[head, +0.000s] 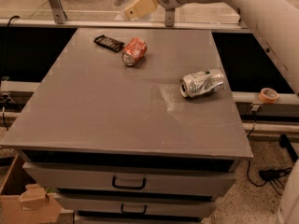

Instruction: Move coke can near rxbar chocolate

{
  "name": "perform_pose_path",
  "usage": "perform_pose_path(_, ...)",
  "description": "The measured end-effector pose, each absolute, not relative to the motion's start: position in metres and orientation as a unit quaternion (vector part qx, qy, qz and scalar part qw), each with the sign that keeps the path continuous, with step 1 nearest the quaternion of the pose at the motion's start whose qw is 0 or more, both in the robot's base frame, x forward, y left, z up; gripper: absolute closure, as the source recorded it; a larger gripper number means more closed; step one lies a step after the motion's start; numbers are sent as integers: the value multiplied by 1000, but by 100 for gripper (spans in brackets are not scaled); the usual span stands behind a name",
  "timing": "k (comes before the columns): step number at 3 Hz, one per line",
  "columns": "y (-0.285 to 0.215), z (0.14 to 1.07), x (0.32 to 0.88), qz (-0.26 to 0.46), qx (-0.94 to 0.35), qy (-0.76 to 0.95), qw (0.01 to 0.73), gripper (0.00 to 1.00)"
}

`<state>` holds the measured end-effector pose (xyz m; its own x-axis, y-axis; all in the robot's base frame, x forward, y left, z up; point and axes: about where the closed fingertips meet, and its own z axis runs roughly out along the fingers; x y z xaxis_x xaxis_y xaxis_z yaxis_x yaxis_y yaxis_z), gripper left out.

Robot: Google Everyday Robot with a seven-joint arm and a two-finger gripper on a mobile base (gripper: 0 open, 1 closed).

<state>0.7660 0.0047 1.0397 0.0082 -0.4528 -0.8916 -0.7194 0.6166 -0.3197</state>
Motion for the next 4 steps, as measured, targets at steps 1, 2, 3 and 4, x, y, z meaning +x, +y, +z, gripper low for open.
perform_pose_path(1,5,1040,766,117,-422,694,571,0)
perform_pose_path(2,-31,1057,775,109,-401,684,600,0)
perform_pose_path(3,-93,1111,775,50,-387,656,646,0)
perform_pose_path(4,-141,1182,757,-39,-387,616,685,0)
